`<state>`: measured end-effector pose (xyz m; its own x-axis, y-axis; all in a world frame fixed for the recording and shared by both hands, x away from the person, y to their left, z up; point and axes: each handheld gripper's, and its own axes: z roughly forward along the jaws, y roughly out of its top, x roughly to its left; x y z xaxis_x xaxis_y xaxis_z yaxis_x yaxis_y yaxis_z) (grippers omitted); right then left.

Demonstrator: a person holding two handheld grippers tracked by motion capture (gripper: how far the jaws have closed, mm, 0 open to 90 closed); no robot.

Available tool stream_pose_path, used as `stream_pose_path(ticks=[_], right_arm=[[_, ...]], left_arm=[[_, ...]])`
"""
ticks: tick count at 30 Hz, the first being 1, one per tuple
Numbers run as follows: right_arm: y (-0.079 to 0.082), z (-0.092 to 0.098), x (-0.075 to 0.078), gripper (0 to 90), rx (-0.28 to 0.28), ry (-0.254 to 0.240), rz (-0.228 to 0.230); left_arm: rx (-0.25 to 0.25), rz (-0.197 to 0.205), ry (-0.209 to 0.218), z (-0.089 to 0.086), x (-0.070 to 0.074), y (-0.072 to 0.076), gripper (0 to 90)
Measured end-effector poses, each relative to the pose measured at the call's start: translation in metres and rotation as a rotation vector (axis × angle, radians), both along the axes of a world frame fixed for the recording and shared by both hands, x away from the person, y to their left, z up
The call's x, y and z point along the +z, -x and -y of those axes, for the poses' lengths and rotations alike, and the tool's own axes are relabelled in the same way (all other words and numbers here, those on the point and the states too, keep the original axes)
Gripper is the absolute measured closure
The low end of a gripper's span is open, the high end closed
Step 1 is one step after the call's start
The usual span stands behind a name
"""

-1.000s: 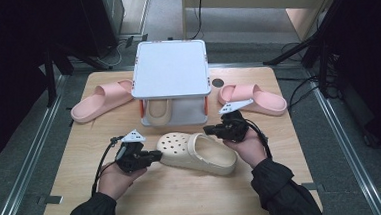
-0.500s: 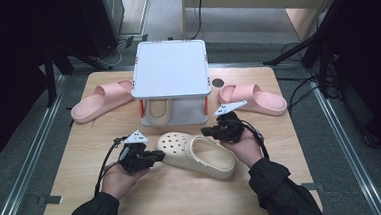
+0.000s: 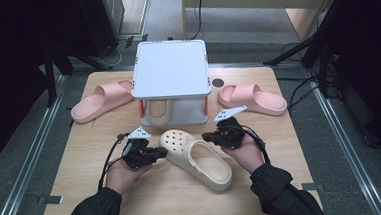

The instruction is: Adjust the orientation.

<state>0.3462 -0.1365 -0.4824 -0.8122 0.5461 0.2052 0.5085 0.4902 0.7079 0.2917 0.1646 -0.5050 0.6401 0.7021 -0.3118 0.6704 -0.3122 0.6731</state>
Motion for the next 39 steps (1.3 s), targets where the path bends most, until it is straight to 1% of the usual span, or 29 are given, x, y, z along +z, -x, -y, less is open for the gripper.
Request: stream_pose_path(ticks=[1,2,4,6,8,9,11,13,14,16,19,21,24,25,34,37,39], right_arm=[[0.001,0.000,0.000,90.0,-0.003,0.003,-0.007],[0.002,0.000,0.000,90.0,-0.002,0.005,-0.010],[0.005,-0.002,-0.002,90.0,0.001,0.009,-0.009],[0.008,-0.004,-0.003,90.0,0.004,0.016,-0.009],[0.011,-0.004,-0.003,90.0,0.006,0.013,-0.011],[0.012,-0.004,-0.003,90.0,0.006,0.011,-0.009],[0.013,-0.003,-0.004,90.0,0.004,0.004,-0.021],[0.015,-0.003,-0.004,90.0,0.003,0.003,-0.028],[0.016,-0.003,-0.004,90.0,0.003,0.001,-0.024],[0.018,-0.003,-0.004,90.0,-0.002,0.002,-0.019],[0.021,-0.001,-0.004,90.0,-0.009,0.007,-0.014],[0.022,0.000,-0.004,90.0,-0.015,0.004,-0.016],[0.025,0.001,-0.004,90.0,-0.033,0.001,-0.017],[0.025,0.002,-0.004,90.0,-0.033,0.002,-0.011],[0.033,0.008,-0.005,89.2,-0.074,-0.002,-0.008],[0.036,0.009,-0.005,89.3,-0.077,-0.004,0.003],[0.039,0.009,-0.005,89.3,-0.085,-0.002,0.002]], left_arm=[[0.009,0.000,0.006,0.000,0.000,-0.001,79.8],[0.007,0.002,0.004,0.001,0.000,-0.002,79.8],[0.002,-0.008,0.007,0.003,-0.002,-0.004,79.7],[0.003,0.001,-0.001,0.005,-0.002,-0.006,79.6],[-0.002,-0.001,-0.002,0.006,-0.002,-0.008,79.4],[-0.002,-0.004,0.001,0.006,-0.002,-0.009,79.3],[0.001,-0.011,0.013,0.006,-0.003,-0.011,79.5],[0.001,-0.009,0.003,0.008,-0.002,-0.013,79.6],[-0.002,-0.006,-0.003,0.009,-0.001,-0.013,79.9],[-0.005,-0.005,-0.002,0.010,-0.001,-0.015,81.0],[-0.009,-0.016,0.007,0.012,-0.001,-0.019,81.6],[-0.013,-0.012,0.006,0.013,-0.001,-0.020,82.0],[-0.015,-0.016,0.016,0.015,-0.001,-0.023,82.2],[-0.016,-0.017,0.017,0.016,-0.001,-0.024,82.2],[-0.044,-0.019,0.011,0.024,0.000,-0.034,82.1],[-0.046,-0.019,0.015,0.027,-0.001,-0.037,82.0],[-0.045,-0.018,0.015,0.029,0.000,-0.040,82.2]])
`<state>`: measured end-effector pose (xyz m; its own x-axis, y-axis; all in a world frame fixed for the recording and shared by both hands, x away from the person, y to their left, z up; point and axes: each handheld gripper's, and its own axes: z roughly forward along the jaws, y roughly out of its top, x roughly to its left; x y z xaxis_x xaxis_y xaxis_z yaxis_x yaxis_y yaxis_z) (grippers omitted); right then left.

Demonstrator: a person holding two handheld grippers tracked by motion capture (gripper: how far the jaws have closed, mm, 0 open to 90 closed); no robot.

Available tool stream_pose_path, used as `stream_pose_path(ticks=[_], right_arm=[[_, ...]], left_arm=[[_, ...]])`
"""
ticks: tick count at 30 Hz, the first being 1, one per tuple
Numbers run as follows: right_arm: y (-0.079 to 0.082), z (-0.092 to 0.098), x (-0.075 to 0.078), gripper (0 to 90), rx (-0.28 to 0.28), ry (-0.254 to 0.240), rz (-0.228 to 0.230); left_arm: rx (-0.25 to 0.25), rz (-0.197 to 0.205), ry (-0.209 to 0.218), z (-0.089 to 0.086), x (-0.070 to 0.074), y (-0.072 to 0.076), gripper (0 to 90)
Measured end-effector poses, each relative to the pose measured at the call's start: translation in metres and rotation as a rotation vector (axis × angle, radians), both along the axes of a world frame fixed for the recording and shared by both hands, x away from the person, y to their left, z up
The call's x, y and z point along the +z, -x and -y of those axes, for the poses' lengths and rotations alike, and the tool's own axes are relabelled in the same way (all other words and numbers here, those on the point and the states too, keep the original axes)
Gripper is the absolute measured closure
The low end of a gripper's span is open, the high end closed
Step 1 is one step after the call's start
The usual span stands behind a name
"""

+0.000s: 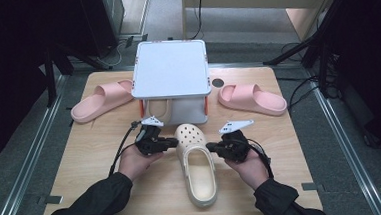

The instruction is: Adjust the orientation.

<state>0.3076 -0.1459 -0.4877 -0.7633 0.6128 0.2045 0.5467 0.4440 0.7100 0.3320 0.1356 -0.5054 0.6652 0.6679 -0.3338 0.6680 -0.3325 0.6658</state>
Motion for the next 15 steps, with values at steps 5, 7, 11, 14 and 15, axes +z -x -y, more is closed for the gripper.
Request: stream_pose_path(ticks=[5,7,11,14,15], right_arm=[[0.006,-0.002,-0.001,89.1,-0.007,-0.006,0.003],[0.008,-0.003,-0.001,88.1,-0.010,-0.006,0.012],[0.008,0.000,-0.001,83.9,-0.022,-0.008,0.013],[0.010,0.004,0.002,78.3,-0.048,-0.025,0.031],[0.011,0.006,0.005,77.1,-0.054,-0.040,0.042]], left_arm=[[0.002,0.002,0.000,0.002,0.000,-0.006,82.6],[0.007,0.001,0.007,0.003,0.000,-0.008,82.1],[0.012,-0.003,0.013,0.005,0.000,-0.009,81.2],[0.011,0.002,0.020,0.001,0.008,-0.009,80.0],[0.017,0.006,0.034,-0.001,0.011,-0.009,79.7]])
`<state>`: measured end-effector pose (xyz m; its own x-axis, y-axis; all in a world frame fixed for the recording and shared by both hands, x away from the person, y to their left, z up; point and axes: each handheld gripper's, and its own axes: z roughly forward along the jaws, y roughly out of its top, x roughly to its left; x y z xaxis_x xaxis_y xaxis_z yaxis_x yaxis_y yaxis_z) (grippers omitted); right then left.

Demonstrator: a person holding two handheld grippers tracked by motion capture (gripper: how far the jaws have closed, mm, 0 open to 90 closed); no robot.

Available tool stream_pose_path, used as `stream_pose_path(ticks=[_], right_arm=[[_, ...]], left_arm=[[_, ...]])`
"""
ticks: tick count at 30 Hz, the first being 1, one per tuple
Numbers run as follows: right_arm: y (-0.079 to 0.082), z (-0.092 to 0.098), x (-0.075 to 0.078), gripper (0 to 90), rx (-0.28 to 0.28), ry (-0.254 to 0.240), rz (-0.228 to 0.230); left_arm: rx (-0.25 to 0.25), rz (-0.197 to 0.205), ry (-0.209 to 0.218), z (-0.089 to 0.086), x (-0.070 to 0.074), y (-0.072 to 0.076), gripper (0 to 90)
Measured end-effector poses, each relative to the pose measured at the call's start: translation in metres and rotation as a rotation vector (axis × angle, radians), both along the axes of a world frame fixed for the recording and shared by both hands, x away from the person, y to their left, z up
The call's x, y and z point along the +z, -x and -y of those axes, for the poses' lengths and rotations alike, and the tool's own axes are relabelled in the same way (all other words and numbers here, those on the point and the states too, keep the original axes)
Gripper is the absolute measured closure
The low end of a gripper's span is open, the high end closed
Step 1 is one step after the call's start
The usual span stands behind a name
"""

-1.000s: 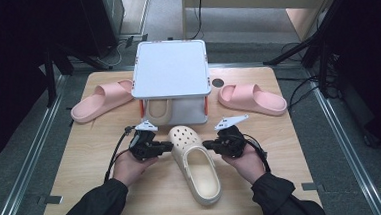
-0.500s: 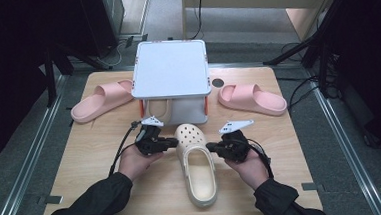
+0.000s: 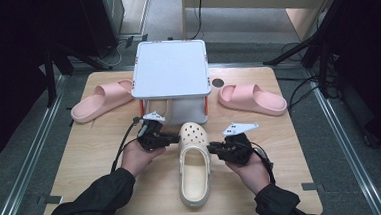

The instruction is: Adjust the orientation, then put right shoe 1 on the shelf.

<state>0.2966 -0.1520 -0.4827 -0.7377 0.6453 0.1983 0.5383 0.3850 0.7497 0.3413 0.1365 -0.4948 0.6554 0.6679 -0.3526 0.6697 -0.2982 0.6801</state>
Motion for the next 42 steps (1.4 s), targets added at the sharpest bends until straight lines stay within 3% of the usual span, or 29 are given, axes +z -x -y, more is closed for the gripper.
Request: stream_pose_path(ticks=[5,12,19,30,37,42], right_arm=[[0.010,0.010,0.014,73.0,-0.051,-0.070,0.010],[0.025,0.013,0.022,63.4,-0.091,-0.106,-0.010],[0.039,0.006,0.020,60.6,-0.090,-0.097,-0.028],[0.055,-0.010,0.009,57.0,-0.091,-0.073,-0.050],[0.054,-0.017,0.002,50.4,-0.124,-0.057,-0.055],[0.048,-0.022,-0.004,50.2,-0.147,-0.035,-0.061]], left_arm=[[-0.004,-0.008,0.021,-0.013,0.015,0.000,78.6],[-0.022,0.011,0.014,-0.021,0.038,0.001,76.1],[-0.040,0.017,-0.002,-0.027,0.057,-0.001,77.6],[-0.042,0.065,-0.003,-0.044,0.086,-0.012,84.0],[-0.046,0.073,-0.008,-0.054,0.110,-0.026,84.0],[-0.016,0.093,0.036,-0.066,0.132,-0.037,83.1]])
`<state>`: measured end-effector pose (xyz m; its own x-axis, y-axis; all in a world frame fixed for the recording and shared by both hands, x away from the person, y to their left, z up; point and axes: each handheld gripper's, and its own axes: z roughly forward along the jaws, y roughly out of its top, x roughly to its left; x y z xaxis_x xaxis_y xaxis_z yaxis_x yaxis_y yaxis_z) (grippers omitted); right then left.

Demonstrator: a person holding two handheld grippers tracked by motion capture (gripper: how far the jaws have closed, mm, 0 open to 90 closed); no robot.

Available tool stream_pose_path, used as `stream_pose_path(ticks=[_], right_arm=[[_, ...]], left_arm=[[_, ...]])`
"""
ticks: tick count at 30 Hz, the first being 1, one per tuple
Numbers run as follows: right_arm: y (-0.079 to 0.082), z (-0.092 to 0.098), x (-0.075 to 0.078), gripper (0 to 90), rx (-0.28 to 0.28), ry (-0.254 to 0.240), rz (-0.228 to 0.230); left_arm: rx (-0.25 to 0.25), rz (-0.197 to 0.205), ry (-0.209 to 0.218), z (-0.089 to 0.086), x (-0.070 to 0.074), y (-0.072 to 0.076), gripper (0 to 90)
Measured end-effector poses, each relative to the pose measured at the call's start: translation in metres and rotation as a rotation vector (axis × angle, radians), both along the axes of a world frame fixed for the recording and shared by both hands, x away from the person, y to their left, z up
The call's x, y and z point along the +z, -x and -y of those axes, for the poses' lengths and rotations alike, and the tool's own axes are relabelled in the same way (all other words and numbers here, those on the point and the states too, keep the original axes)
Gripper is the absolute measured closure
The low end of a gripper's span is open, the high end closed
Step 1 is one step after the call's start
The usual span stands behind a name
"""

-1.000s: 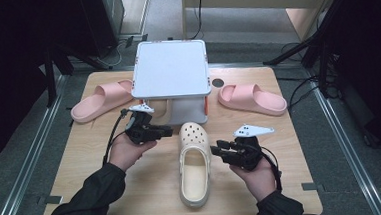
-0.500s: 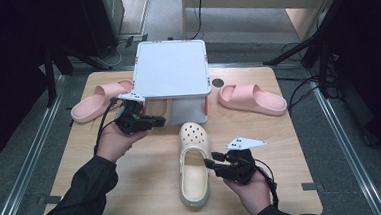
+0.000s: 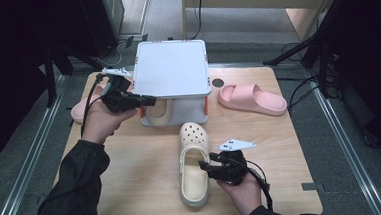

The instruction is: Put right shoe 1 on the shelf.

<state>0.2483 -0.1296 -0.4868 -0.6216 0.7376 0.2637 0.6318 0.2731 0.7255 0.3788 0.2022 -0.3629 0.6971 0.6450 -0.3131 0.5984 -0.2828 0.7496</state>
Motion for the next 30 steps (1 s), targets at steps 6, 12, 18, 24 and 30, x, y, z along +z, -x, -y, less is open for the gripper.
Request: stream_pose_path(ticks=[6,12,18,24,30], right_arm=[[-0.005,-0.006,-0.004,51.2,-0.045,0.032,0.019],[-0.009,-0.012,-0.012,54.2,-0.074,0.071,0.016],[-0.014,-0.008,-0.013,59.4,-0.091,0.047,0.008],[-0.019,0.000,-0.011,66.3,-0.098,0.026,-0.006],[-0.021,0.000,-0.007,72.6,-0.107,0.073,0.033]], left_arm=[[0.038,0.017,-0.009,-0.009,0.012,-0.016,83.2],[0.064,0.012,-0.034,-0.016,0.001,-0.029,84.8],[0.089,-0.002,-0.053,-0.021,-0.009,-0.034,85.0],[0.096,-0.014,-0.078,-0.021,-0.017,-0.036,84.6],[0.095,-0.008,-0.082,-0.022,-0.017,-0.036,84.5]])
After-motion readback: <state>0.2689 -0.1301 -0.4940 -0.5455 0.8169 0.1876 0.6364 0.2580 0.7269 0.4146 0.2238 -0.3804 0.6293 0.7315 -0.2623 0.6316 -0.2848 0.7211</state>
